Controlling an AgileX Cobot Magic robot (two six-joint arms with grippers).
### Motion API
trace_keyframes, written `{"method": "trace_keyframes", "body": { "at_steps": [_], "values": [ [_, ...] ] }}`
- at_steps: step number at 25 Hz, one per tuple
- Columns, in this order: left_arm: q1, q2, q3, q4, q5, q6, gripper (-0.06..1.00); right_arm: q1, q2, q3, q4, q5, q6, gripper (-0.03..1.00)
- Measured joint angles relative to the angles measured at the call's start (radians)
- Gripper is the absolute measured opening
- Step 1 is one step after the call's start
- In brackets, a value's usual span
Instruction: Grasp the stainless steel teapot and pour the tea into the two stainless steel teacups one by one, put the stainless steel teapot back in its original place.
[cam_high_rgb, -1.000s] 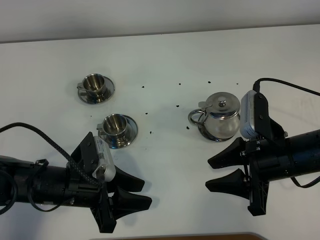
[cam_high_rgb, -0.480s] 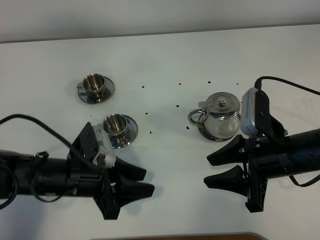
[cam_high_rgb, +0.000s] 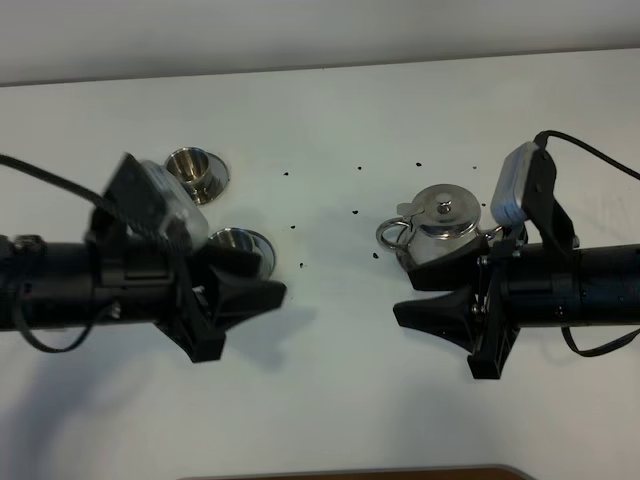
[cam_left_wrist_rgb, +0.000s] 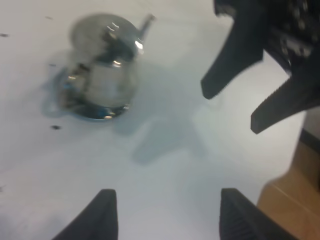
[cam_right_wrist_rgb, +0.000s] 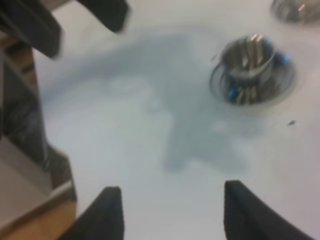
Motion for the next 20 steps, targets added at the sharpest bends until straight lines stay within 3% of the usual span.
{"method": "trace_keyframes", "body": {
  "at_steps": [4,7,12,14,16,20],
  "values": [
    [0.000,-0.145,-0.033,0.286,-0.025,-0.437,0.52,0.000,0.000,-0.029,0.025,-0.058,0.001,0.43],
    [0.000,-0.238,-0.049,0.600,0.010,-0.821,0.52,0.000,0.000,-0.090,0.024,-0.115,0.058,0.43],
    [0.000,-0.347,-0.096,1.121,0.227,-1.436,0.52,0.000,0.001,-0.224,-0.132,-0.177,0.300,0.43],
    [0.000,-0.375,-0.099,1.299,0.335,-1.590,0.52,0.000,0.001,-0.292,-0.248,-0.186,0.436,0.43],
    [0.000,-0.389,-0.099,1.412,0.459,-1.680,0.51,0.000,0.001,-0.359,-0.403,-0.189,0.615,0.43],
    [0.000,-0.401,-0.099,1.508,0.562,-1.736,0.48,0.000,0.001,-0.501,-0.756,-0.184,0.999,0.43]
  ]
}}
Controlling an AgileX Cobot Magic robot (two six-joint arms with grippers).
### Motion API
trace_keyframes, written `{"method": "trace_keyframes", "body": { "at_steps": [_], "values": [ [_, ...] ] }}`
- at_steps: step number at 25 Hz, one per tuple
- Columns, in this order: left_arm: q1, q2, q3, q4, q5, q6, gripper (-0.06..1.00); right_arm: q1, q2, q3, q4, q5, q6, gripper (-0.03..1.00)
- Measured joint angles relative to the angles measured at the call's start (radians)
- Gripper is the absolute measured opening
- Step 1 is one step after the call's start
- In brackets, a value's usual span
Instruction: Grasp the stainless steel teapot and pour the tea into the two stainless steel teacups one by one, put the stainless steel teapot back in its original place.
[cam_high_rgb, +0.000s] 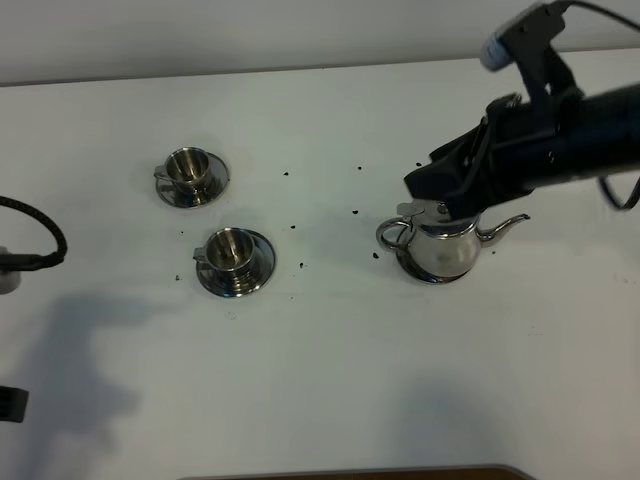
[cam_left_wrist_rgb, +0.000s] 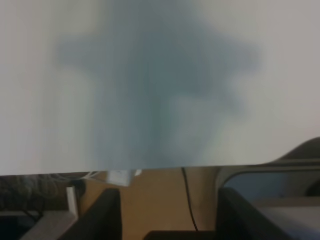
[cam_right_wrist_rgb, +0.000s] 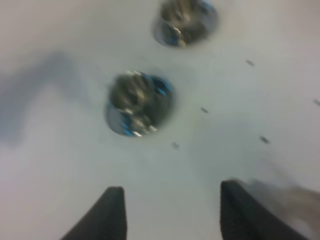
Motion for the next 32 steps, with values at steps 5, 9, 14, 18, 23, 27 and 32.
{"method": "trace_keyframes", "body": {
  "at_steps": [5,9,14,18,23,27,32],
  "values": [
    [0.000,-0.066,0.054,0.009,0.000,-0.008,0.46,0.020,0.000,-0.151,-0.393,0.005,0.397,0.43],
    [0.000,-0.181,0.164,0.009,-0.017,0.007,0.46,0.039,0.000,-0.219,-0.542,0.007,0.522,0.42],
    [0.000,-0.353,0.231,0.004,-0.106,0.012,0.45,0.040,0.000,-0.231,-0.567,0.006,0.537,0.42],
    [0.000,-0.495,0.246,-0.042,-0.128,0.066,0.45,0.040,0.000,-0.231,-0.568,0.006,0.534,0.42],
    [0.000,-0.644,0.249,-0.191,-0.129,0.215,0.45,0.040,0.001,-0.231,-0.568,0.004,0.533,0.42],
    [0.000,-0.735,0.249,-0.246,-0.129,0.245,0.45,0.040,0.020,-0.231,-0.566,0.003,0.533,0.42],
    [0.000,-0.801,0.249,-0.253,-0.130,0.248,0.45,0.040,0.063,-0.231,-0.546,0.001,0.532,0.42]
  ]
}}
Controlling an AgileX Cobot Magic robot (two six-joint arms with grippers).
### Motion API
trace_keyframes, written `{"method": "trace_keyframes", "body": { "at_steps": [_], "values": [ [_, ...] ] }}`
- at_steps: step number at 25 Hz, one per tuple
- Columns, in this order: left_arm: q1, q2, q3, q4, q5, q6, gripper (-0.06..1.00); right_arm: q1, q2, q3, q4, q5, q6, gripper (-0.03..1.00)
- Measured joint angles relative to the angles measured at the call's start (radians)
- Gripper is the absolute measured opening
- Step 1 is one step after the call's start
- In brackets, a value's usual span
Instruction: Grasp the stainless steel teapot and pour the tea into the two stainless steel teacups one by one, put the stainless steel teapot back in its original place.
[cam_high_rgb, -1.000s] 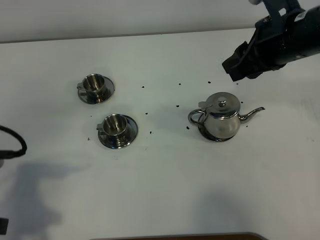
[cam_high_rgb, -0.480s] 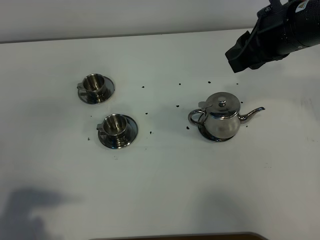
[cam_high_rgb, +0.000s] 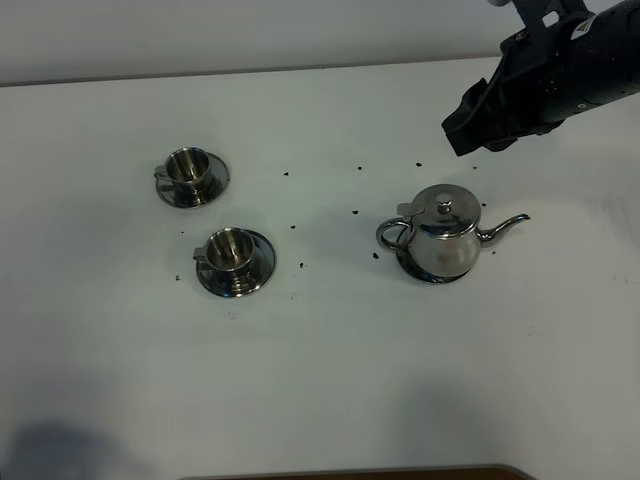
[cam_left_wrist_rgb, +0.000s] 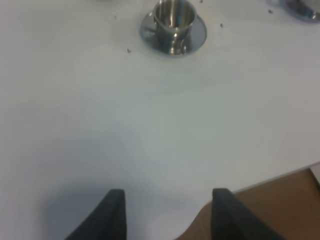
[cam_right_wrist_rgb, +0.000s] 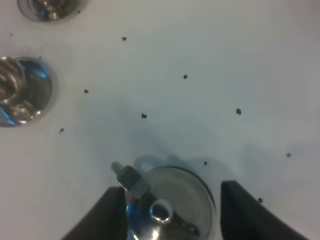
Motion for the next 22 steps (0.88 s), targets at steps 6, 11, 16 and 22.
{"method": "trace_keyframes", "body": {
  "at_steps": [6,11,16,22],
  "values": [
    [0.000,-0.004,0.000,-0.001,0.001,0.000,0.45,0.000,0.036,0.000,0.018,-0.009,0.000,0.42],
    [0.000,-0.004,0.000,-0.001,0.001,0.000,0.45,0.000,0.116,0.000,0.073,-0.012,-0.007,0.42],
    [0.069,-0.004,0.000,-0.002,0.001,0.000,0.45,0.000,0.173,0.000,0.138,-0.014,-0.056,0.42],
    [0.187,-0.006,0.000,-0.002,0.001,0.000,0.45,0.018,0.180,0.000,0.178,-0.053,-0.099,0.42]
  ]
}}
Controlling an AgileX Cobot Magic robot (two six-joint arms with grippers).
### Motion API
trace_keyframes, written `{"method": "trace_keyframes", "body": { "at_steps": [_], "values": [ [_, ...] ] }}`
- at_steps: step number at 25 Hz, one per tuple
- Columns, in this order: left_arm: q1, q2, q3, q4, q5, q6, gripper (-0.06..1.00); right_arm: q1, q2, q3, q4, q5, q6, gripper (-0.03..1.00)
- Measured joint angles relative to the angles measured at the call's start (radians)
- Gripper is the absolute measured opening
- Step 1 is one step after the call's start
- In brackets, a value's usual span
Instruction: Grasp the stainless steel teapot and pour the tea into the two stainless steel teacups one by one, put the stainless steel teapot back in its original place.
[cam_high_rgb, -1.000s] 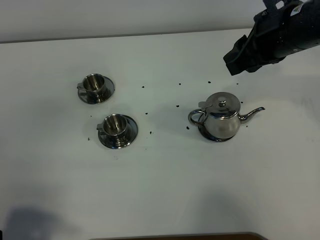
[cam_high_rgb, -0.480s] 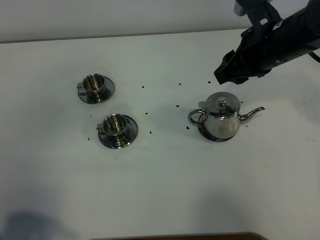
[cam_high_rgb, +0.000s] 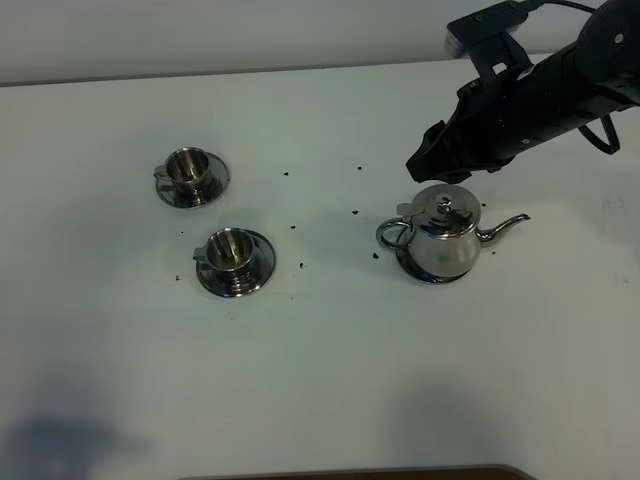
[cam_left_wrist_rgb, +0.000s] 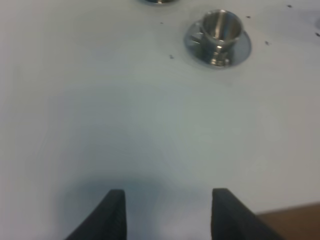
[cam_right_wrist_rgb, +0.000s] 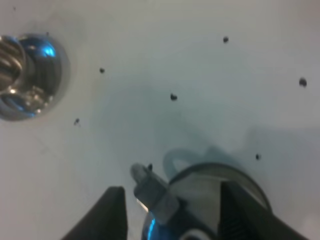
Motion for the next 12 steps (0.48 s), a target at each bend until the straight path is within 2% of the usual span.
{"method": "trace_keyframes", "body": {
  "at_steps": [6,12],
  "values": [
    [0.058,-0.053,0.000,0.000,0.000,0.000,0.45,0.083,0.012,0.000,0.007,-0.053,-0.024,0.42],
    [0.067,-0.070,0.000,0.001,0.003,0.000,0.45,0.131,0.018,0.000,0.009,-0.080,-0.034,0.42]
  ]
}}
